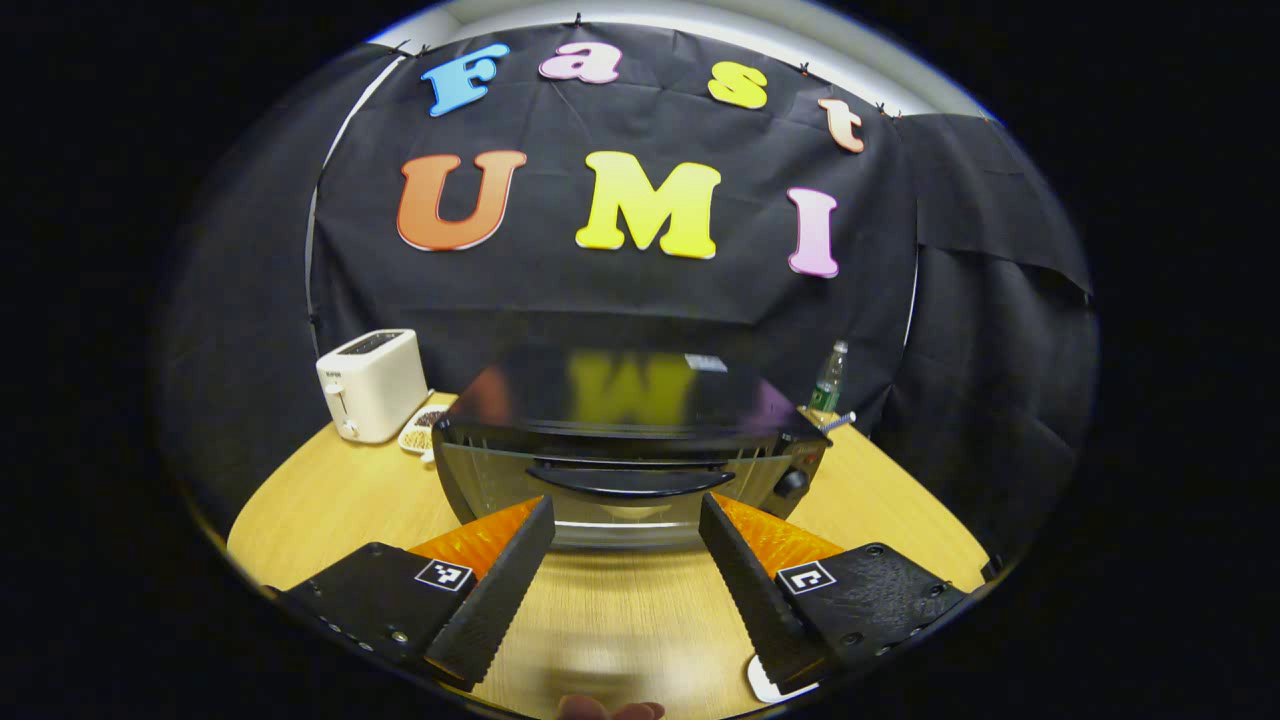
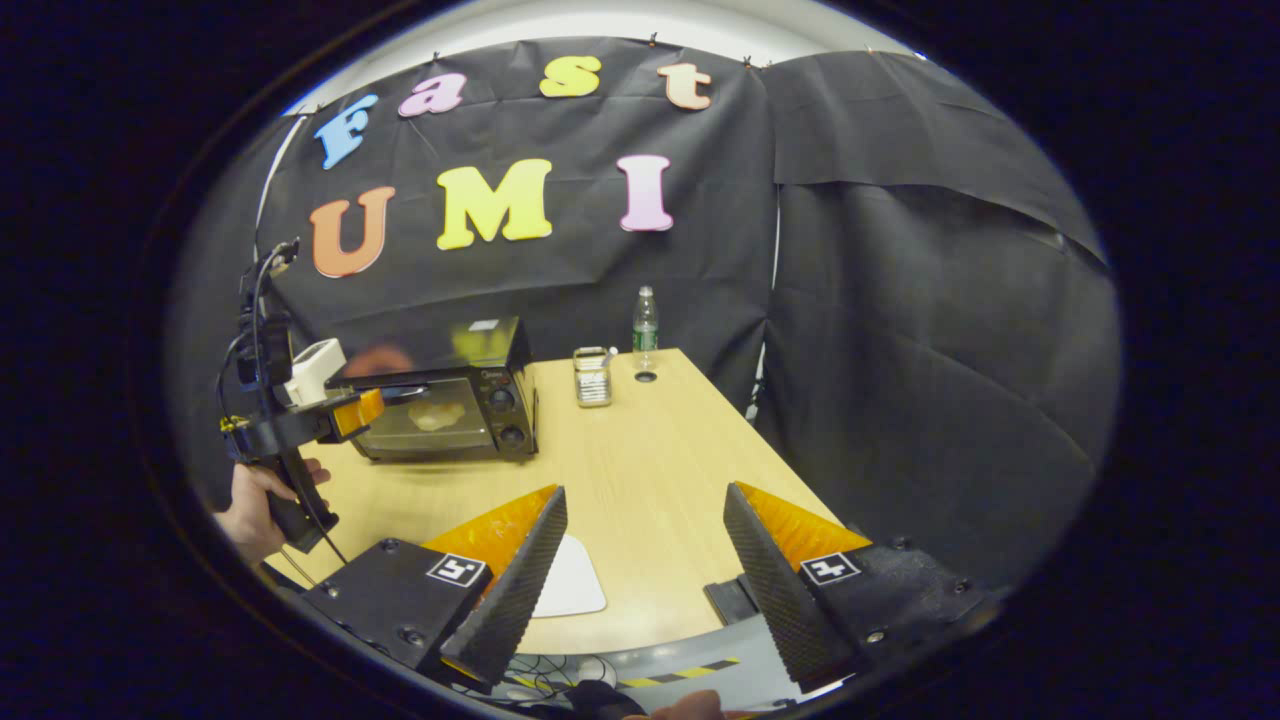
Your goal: Open the electric oven with the left hand, put the food in, and close the electric oven.
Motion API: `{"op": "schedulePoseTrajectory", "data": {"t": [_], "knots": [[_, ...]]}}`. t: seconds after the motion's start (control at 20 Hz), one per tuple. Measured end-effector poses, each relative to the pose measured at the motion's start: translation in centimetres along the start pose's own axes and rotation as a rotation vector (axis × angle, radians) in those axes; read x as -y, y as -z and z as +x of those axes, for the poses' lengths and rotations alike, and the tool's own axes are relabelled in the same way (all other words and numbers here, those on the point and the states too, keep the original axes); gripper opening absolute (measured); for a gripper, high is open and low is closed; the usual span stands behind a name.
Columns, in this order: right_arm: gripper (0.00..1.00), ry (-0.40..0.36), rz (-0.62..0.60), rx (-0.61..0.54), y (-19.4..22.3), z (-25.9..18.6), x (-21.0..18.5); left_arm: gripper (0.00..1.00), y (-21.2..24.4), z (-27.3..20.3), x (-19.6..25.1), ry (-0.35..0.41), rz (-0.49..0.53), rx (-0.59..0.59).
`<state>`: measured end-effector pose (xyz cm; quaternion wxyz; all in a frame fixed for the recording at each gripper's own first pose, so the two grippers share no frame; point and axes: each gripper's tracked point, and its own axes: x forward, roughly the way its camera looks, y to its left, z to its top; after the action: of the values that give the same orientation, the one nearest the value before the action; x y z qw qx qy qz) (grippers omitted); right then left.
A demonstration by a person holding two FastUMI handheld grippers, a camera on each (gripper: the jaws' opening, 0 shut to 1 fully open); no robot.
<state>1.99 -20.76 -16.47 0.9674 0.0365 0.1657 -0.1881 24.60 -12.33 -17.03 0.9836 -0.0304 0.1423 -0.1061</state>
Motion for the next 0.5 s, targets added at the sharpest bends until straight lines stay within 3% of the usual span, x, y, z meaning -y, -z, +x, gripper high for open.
{"op": "schedulePoseTrajectory", "data": {"t": [0.3, 0.5], "knots": [[0.97, -0.158, -0.067, 0.177, -7.0, 1.0, -4.3, 0.95, -9.7, -5.5, -1.1, -0.035, 0.003, 0.157], [0.97, -0.233, -0.013, 0.268, -10.2, -1.2, -7.4, 0.95, -14.1, -12.2, -2.0, -0.041, -0.001, 0.242]]}}
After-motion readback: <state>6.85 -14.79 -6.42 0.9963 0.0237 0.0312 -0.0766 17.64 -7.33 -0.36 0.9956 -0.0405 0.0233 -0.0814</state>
